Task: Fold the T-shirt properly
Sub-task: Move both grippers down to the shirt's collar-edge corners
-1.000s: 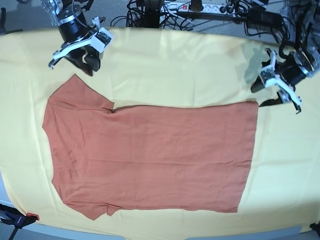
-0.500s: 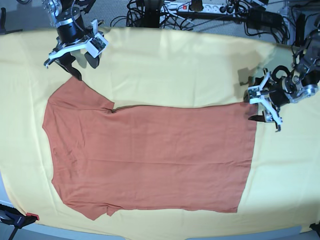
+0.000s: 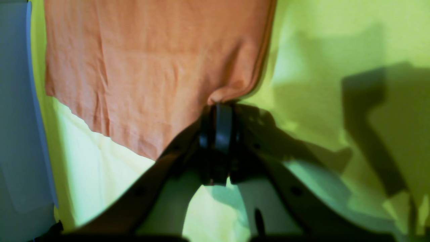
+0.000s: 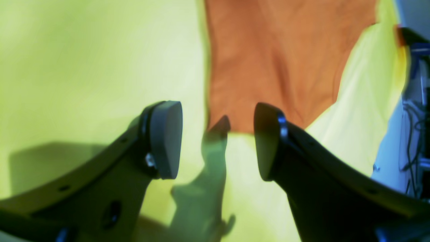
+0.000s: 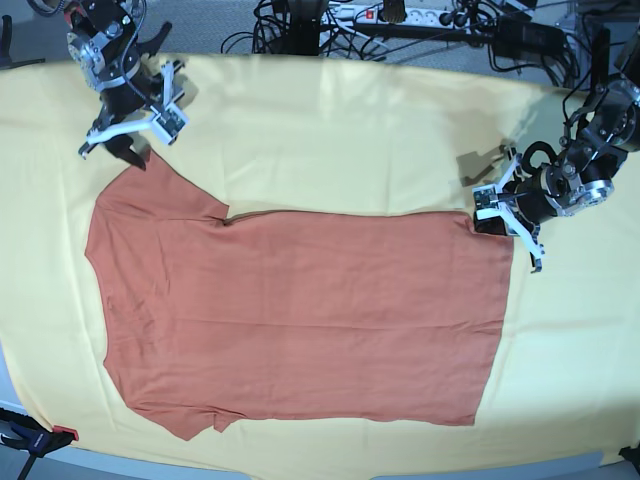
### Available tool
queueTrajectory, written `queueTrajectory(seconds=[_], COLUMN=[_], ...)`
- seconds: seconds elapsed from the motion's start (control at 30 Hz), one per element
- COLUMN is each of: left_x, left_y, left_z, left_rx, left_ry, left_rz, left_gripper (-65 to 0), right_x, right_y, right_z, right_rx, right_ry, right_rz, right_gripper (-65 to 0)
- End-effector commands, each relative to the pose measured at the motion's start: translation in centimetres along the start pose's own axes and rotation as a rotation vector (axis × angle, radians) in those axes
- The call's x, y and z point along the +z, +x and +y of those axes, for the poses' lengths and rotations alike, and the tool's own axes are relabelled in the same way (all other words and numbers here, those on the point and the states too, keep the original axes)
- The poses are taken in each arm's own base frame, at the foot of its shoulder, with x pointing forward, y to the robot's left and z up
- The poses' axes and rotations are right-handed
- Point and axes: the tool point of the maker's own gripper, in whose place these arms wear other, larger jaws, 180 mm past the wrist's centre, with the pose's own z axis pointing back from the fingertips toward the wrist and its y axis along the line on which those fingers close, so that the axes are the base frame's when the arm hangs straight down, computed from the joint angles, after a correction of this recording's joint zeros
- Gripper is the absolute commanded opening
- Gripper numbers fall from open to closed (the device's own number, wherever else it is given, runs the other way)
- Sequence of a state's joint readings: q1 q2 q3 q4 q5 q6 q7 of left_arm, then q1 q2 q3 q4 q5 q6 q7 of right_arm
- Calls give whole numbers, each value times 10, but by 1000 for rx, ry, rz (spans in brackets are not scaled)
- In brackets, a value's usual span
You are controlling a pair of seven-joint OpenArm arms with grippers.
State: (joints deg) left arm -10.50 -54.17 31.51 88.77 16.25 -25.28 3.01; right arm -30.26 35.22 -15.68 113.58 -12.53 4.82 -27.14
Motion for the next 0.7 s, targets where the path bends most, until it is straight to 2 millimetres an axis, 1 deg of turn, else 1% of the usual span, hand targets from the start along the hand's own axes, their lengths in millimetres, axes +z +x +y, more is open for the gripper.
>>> queueTrajectory(seconds=[0.0,0.13,0.17,0.2,0.23,0.27,0.33,0.4,0.47,0.57,0.67], left_x=[5,5,5,5,5,5,5,7,12,26,43], left_y=[-6,-6,-6,-6,-6,-6,-6,-5,-1,10,24], left_z=[6,6,6,6,6,6,8,10,14,21,27], left_rx=[-10,-9,-9,-10,-10,-10,-11,-17,-34,-66,-114], left_ry=[2,2,2,2,2,2,4,10,15,22,25], left_rz=[21,20,20,20,20,21,20,18,9,-18,-45], left_gripper=[-650,-650,-650,-650,-650,-650,-650,-650,-650,-650,-650], right_x=[-4,-25,-29,-32,-34,-35,-36,-34,-30,-16,0], right_y=[-6,-30,-34,-37,-39,-39,-37,-34,-29,-24,-18], right_z=[-8,-25,-28,-29,-30,-33,-42,-55,-64,-78,-93], right_rx=[19,31,33,39,44,46,41,26,17,36,95], right_ry=[-21,-64,-67,-64,-58,-63,-91,-145,-176,-207,-245], right_rz=[15,84,97,105,112,121,124,135,142,177,189], right_gripper=[-288,-288,-294,-321,-375,-455,-650,-650,-650,-650,-650])
